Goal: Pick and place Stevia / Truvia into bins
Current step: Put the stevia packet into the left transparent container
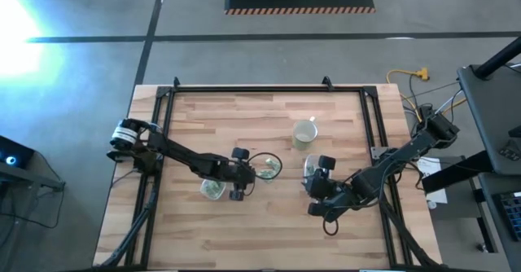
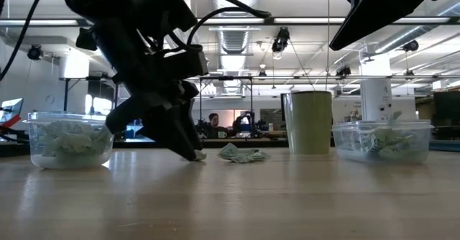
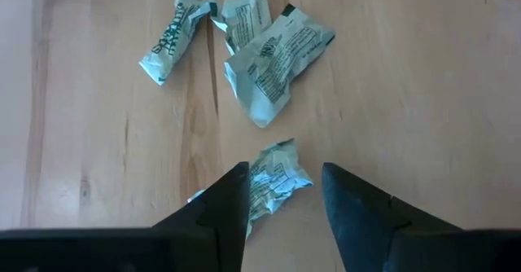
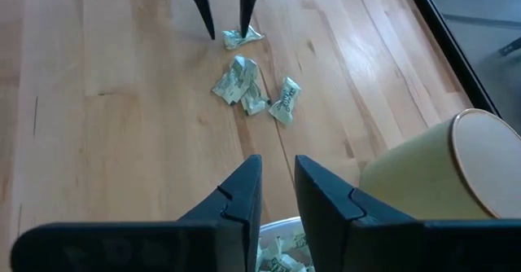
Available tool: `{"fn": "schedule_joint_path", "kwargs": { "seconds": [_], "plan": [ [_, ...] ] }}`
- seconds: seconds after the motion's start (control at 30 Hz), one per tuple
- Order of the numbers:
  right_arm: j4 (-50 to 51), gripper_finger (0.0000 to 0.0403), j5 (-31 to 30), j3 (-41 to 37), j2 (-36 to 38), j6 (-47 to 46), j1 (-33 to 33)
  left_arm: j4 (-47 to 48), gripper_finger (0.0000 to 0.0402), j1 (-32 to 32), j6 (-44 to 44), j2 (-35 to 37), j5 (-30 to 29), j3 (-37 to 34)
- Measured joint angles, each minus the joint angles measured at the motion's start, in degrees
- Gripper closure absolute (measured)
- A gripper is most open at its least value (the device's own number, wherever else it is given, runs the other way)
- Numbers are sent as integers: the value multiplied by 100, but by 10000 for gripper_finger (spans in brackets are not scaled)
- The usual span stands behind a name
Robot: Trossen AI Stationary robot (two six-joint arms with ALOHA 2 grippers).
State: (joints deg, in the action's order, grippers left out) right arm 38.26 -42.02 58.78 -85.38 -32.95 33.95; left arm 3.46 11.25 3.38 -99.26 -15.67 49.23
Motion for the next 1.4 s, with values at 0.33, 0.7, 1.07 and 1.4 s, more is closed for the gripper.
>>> {"fn": "schedule_joint_path", "kwargs": {
  "seconds": [0.33,0.7,1.07,1.4],
  "plan": [
    [-4,332,0,0,0,0,0,-1,324,0,0,0,-5,0],
    [-4,338,0,0,0,0,0,1,398,0,0,0,-10,0],
    [4,333,0,0,0,1,-2,5,401,45,2,131,-376,50],
    [4,339,0,-27,0,1,0,263,401,580,-6,906,-1162,29]
  ]
}}
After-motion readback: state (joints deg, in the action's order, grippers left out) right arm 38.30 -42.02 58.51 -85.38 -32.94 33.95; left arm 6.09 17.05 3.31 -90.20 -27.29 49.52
